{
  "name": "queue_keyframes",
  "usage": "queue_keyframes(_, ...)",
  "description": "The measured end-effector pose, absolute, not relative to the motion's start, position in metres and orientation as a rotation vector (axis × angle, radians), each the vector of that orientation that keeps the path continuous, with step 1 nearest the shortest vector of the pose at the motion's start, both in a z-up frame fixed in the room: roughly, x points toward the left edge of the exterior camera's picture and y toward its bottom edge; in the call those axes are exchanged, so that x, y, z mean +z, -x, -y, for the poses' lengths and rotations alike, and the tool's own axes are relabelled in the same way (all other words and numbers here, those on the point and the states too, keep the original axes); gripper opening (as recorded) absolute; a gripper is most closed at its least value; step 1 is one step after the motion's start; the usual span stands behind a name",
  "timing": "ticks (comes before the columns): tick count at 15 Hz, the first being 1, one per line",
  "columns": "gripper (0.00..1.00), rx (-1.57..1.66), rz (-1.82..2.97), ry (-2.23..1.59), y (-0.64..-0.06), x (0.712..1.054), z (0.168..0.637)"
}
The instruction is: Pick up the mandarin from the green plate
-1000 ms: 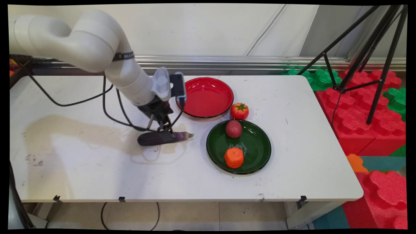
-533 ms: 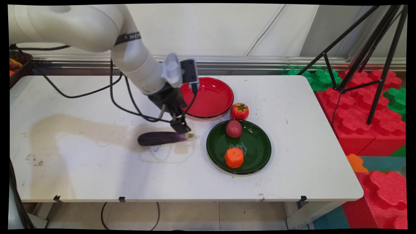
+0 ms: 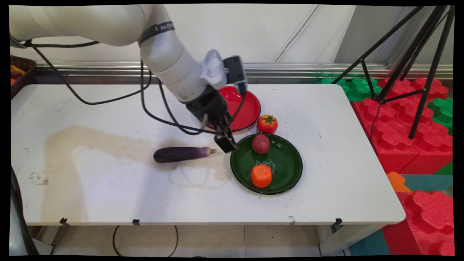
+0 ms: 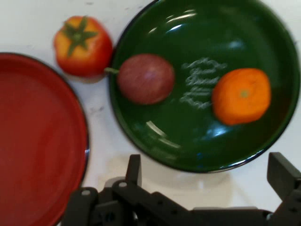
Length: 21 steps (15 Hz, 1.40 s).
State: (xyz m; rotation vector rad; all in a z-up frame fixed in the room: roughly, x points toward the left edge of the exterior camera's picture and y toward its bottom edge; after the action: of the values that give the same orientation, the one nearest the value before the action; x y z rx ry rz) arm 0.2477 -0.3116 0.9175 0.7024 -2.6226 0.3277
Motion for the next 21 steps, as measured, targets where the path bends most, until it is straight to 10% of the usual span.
queue_keyframes(21,1.00,0.162,2.615,-0.801,-0.164,0.828,0.330)
